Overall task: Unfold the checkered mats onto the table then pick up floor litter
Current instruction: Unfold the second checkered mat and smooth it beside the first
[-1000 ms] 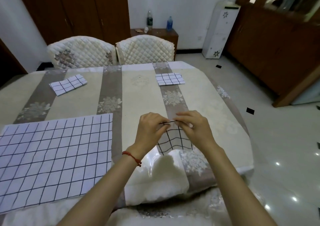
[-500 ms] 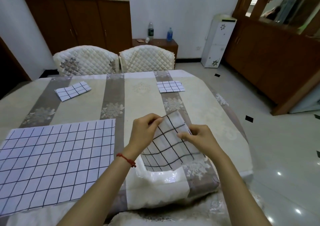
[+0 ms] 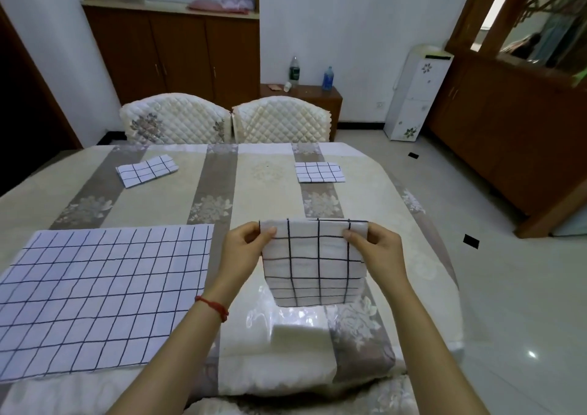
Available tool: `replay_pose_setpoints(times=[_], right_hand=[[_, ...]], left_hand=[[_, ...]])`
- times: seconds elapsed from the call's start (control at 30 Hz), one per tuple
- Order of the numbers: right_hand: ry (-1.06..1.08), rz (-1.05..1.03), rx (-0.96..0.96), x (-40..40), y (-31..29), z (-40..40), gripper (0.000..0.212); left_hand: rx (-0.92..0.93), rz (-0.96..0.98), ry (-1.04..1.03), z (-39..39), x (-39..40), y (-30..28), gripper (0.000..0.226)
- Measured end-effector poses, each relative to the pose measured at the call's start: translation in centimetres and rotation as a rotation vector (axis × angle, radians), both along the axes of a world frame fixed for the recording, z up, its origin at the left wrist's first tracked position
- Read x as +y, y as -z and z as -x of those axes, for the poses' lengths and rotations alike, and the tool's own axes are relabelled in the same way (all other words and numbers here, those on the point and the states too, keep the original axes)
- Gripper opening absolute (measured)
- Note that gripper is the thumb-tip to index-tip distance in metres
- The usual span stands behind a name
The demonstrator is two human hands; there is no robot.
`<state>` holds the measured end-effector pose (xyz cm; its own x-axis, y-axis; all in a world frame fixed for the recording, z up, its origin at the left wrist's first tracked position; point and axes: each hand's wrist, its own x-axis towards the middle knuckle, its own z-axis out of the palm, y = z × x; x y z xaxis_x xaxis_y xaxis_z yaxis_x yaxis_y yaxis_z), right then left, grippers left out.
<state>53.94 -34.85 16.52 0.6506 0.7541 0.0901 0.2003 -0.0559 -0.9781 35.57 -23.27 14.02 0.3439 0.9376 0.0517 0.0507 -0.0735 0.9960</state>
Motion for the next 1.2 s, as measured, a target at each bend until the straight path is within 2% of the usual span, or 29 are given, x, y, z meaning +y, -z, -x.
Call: replay_pose_setpoints(times=[0.07, 0.17, 0.3, 0.57, 0.7, 0.83, 0.9, 0.93, 1.03, 1.13, 1.2], right_hand=[[-0.027, 0.015, -0.027, 0.3, -0.1, 0.0, 0.011], [0.014, 0.016, -0.088, 0.5, 0.4, -0.2, 0.027], [0.157, -0.014, -0.089, 0.8, 0.4, -0.2, 0.026], [0.089, -0.003, -0.267, 0.8, 0.5, -0.6, 0.033], [0.135, -0.051, -0.291, 0.8, 0.3, -0.4, 0.014], [0.198, -0.11, -0.268, 0.8, 0.2, -0.2, 0.02], [0.196, -0.135, -0.282, 0.9, 0.1, -0.3, 0.022], [0.18, -0.141, -0.327, 1.0, -0.1, -0.4, 0.022], [0.082, -0.158, -0.533, 1.2, -0.4, -0.4, 0.02], [-0.017, -0.171, -0.679, 1.5, -0.8, 0.1, 0.017], [-0.047, -0.181, -0.708, 1.6, -1.1, 0.4, 0.018]], left_hand=[[0.009, 0.0, 0.001, -0.1, -0.4, -0.2, 0.018], [0.007, -0.019, -0.037, -0.4, -0.9, -0.6, 0.021], [-0.007, 0.006, -0.077, -0.7, -1.3, -0.6, 0.022], [-0.012, 0.077, -0.11, -1.2, -1.4, -0.7, 0.028], [-0.01, 0.11, -0.15, -1.6, -1.4, -0.6, 0.037], [0.051, 0.131, -0.174, -1.8, -1.5, -0.2, 0.03], [0.106, 0.094, -0.149, -2.0, -1.7, -0.3, 0.015], [0.154, 0.045, -0.143, -2.2, -1.9, -0.5, 0.015], [0.217, -0.21, -0.088, -3.3, -2.4, -1.7, 0.038], [0.226, -0.467, 0.046, -4.7, -3.3, -3.6, 0.032], [0.242, -0.51, 0.125, -5.2, -3.5, -4.1, 0.027]])
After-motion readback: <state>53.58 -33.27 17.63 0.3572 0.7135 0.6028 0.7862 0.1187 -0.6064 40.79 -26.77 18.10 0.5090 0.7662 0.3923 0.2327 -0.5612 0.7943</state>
